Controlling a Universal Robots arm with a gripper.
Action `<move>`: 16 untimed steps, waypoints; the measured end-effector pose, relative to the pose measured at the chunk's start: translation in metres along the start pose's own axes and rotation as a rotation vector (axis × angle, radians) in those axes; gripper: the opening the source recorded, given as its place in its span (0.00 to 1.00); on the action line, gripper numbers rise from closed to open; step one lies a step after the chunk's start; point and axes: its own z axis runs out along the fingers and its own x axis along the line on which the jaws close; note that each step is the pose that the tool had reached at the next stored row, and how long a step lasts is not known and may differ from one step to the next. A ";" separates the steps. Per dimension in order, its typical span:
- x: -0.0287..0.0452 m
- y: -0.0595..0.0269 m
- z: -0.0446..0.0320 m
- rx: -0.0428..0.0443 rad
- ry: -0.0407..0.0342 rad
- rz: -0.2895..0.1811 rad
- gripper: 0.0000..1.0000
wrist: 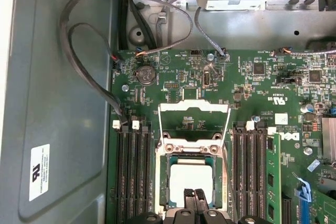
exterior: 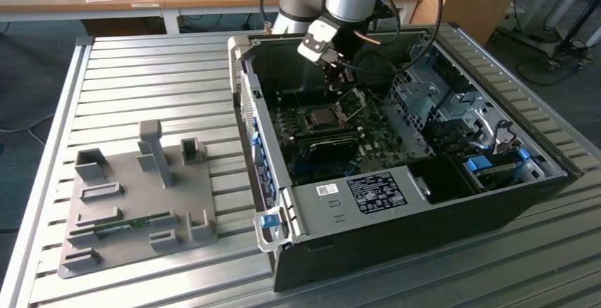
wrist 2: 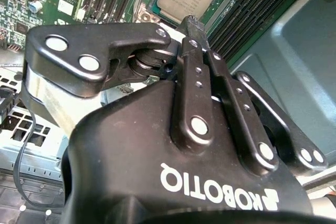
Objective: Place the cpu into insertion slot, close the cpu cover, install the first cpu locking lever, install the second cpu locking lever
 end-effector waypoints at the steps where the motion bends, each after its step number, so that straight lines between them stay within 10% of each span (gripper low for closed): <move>1: 0.0000 0.0000 0.0000 0.0000 0.0000 0.000 0.11; 16: 0.0000 0.0010 -0.0010 0.0000 0.0000 0.000 0.11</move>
